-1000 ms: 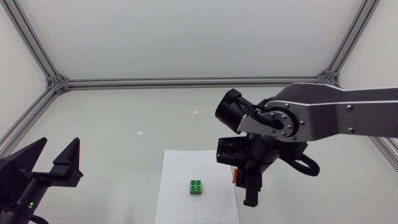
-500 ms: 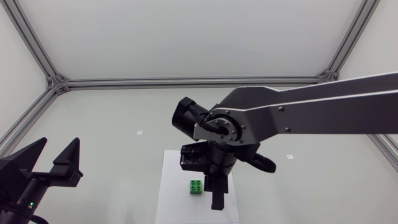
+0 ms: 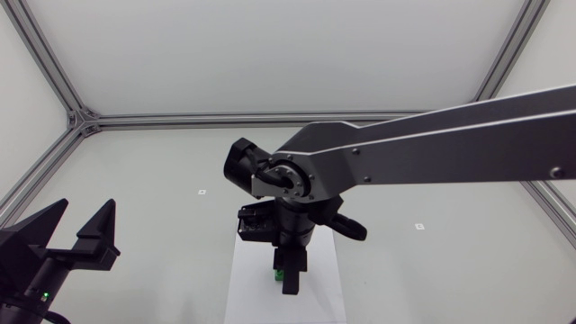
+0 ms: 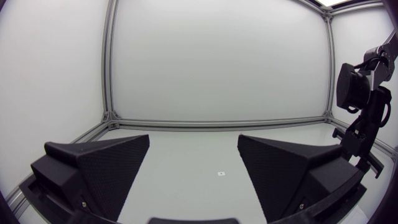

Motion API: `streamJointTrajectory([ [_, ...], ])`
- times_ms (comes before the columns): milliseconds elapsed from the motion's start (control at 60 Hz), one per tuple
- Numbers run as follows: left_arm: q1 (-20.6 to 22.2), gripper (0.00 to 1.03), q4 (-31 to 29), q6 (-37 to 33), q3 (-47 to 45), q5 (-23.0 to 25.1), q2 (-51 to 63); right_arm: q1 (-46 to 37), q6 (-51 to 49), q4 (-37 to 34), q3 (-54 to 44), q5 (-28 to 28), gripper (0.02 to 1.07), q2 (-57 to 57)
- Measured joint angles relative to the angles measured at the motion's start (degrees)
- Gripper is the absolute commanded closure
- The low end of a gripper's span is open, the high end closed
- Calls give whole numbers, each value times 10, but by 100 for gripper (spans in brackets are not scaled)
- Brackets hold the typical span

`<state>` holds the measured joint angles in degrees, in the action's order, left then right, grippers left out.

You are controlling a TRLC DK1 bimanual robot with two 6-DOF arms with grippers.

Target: Pick up the orange 2x2 brick with the right arm and stack it on top of the green 2x2 brick in the center

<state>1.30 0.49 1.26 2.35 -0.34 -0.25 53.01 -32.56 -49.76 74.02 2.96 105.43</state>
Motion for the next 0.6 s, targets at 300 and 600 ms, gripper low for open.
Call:
streamJointTrajectory([
  [300,0,4,0,0,0,0,0,2,0,0,3,-12,101,9],
  [600,0,4,0,0,0,0,0,3,0,3,3,-17,101,16],
])
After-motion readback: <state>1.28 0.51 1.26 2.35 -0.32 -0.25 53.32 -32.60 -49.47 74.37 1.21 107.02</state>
